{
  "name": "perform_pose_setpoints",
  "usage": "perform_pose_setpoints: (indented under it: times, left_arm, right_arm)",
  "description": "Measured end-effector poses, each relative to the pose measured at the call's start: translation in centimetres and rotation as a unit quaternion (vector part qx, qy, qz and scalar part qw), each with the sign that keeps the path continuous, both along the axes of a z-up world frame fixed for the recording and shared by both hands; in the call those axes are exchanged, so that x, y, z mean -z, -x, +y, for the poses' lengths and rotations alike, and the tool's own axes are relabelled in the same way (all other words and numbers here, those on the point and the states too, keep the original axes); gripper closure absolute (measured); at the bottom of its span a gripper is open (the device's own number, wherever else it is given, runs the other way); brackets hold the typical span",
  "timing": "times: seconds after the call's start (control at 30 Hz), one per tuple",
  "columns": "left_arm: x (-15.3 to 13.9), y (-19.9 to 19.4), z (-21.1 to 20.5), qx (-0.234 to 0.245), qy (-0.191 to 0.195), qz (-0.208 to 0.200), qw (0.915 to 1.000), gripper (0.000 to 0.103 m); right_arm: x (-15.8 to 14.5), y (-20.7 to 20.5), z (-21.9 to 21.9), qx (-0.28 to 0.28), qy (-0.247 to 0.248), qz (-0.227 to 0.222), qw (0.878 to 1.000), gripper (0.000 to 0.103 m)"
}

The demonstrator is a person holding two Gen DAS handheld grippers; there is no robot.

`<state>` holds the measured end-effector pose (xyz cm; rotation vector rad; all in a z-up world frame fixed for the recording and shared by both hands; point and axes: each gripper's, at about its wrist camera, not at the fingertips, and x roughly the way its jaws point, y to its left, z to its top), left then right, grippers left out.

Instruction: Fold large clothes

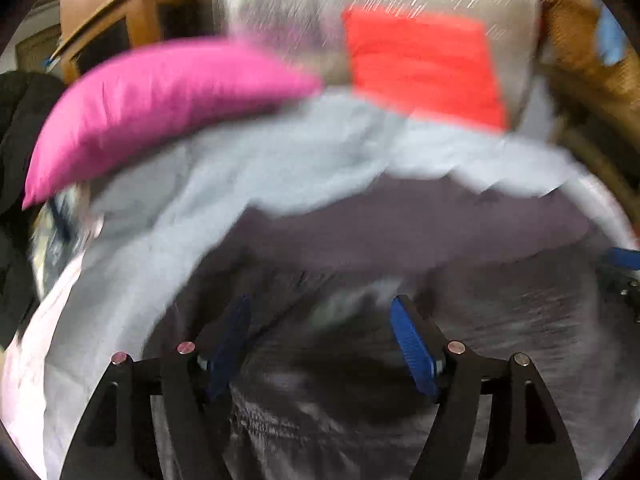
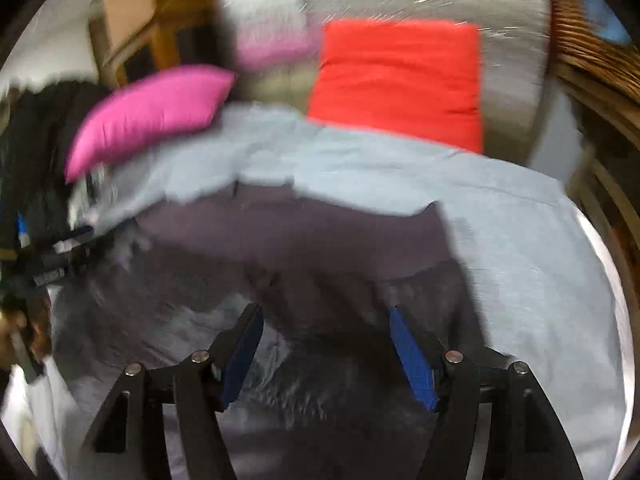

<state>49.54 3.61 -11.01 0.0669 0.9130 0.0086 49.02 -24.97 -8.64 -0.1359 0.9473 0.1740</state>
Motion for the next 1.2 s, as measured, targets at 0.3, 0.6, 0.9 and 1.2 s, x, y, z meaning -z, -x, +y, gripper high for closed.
perform_pose_setpoints:
  times: [0.3,0.6,0.9,1.2]
  left_arm:
    - [3.8,-1.0,0.9,-0.021,-0.015,0.011,0.9996,0.026]
    - [-2.5,5.1,3.3,-0.039,0.014,-0.012,0.9991,0.026]
    - [-1.5,12.7,8.7,-0.095,0.028,-0.021,0.9949,0.026]
    - [1.1,13.0,9.9,-0.112,0.038,-0.024,0.9927,0.022]
  right_arm:
    - [3.8,-0.7,-2.4,0.076,-0.035,0.009,0.996,0.032]
    - [-4.6,5.5,-0.9,0.062,-0.037,-0.06,0.996,0.029]
    - [-2.6,17.7,1.1,0.053,-0.027,-0.097,0.994,0.024]
    - [1.2,17.8,-1.9,0.117,-0.034,-0.082,0.989,0.016]
